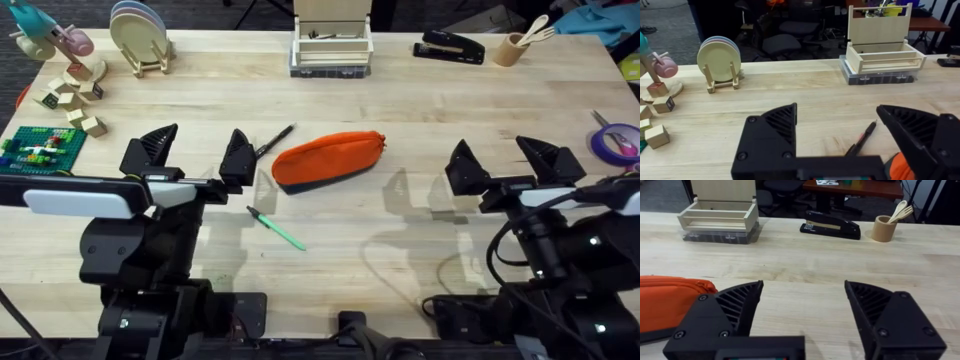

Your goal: Unzip the bag, pick up the pens from the table one at a time and place them inside, then zip the bag closed.

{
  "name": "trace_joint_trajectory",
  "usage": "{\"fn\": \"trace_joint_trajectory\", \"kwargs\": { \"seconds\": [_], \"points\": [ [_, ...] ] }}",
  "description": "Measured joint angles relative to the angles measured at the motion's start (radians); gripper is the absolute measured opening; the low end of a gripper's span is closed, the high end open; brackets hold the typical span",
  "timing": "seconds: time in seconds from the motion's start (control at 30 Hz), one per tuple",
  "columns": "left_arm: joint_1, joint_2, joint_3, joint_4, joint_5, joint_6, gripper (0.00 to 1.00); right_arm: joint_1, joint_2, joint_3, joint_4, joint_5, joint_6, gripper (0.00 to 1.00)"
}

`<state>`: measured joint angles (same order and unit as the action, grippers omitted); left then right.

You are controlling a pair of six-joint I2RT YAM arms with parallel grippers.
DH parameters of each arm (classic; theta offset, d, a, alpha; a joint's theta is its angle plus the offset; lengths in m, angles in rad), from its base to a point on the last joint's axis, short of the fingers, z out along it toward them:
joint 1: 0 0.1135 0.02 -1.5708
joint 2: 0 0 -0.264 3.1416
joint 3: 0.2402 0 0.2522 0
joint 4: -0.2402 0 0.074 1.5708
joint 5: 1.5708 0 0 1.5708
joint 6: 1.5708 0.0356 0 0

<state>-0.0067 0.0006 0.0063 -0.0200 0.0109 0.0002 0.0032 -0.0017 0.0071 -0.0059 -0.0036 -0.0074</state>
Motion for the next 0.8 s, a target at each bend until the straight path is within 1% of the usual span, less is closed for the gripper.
{"fn": "trace_joint_trajectory", "kwargs": {
  "seconds": [0.67, 0.73, 0.8],
  "points": [
    [0.0, 0.0, 0.0, -0.003, 0.0, 0.001, 0.993, 0.0, 0.0, 0.001, 0.001, 0.01, -0.008, 0.998],
    [0.0, 0.0, 0.003, -0.024, 0.0, 0.001, 0.992, 0.0, 0.0, 0.011, -0.013, 0.012, -0.008, 0.998],
    [0.0, 0.0, 0.02, -0.079, 0.0, 0.001, 0.993, 0.0, 0.001, 0.037, -0.048, 0.016, -0.011, 0.998]
  ]
}}
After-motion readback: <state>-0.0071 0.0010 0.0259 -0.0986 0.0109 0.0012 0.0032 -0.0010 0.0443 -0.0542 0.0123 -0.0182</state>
